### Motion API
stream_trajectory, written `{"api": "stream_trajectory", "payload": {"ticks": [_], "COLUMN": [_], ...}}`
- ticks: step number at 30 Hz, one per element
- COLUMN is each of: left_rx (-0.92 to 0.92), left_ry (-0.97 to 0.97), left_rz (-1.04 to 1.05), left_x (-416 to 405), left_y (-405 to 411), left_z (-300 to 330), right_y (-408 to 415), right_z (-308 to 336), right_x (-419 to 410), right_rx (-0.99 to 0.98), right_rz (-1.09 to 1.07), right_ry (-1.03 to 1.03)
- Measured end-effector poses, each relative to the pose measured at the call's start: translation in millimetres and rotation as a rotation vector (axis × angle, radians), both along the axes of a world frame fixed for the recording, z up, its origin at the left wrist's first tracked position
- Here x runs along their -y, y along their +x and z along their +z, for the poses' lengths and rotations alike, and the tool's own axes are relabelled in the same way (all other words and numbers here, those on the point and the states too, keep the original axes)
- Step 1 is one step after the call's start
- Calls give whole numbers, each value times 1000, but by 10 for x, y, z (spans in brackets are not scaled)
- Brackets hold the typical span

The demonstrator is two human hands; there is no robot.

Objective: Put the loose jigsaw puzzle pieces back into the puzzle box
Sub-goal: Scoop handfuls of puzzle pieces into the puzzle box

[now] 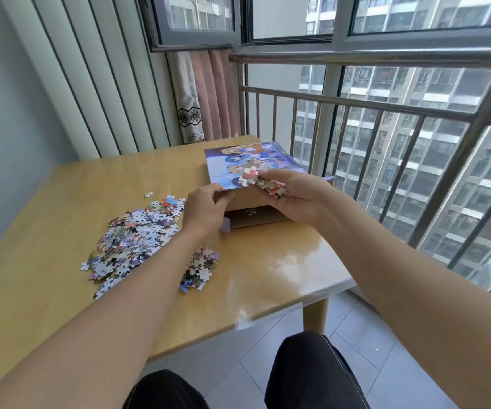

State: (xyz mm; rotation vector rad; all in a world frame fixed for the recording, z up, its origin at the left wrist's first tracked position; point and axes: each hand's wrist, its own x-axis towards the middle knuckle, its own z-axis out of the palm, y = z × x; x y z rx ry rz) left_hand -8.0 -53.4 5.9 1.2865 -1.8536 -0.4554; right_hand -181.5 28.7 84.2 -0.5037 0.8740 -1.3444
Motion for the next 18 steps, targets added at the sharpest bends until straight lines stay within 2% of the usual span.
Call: {"api": "stream_trajectory", "payload": {"ticks": [3,11,18], "left_rx": [-8,-40,-67], "left_ry": [24,6,-17], "left_rz": [20,87,48], "left_x": [48,70,95], "left_y": [-51,-93,-70], "left_z": [16,224,473], "right_y": [-27,-119,-117], "right_z": [-43,-523,-398], "right_x": [-49,-4,270], "right_rx": [-15,-35,-100], "right_rz": [-11,-60,-180], "right_ry": [-13,143,194]}}
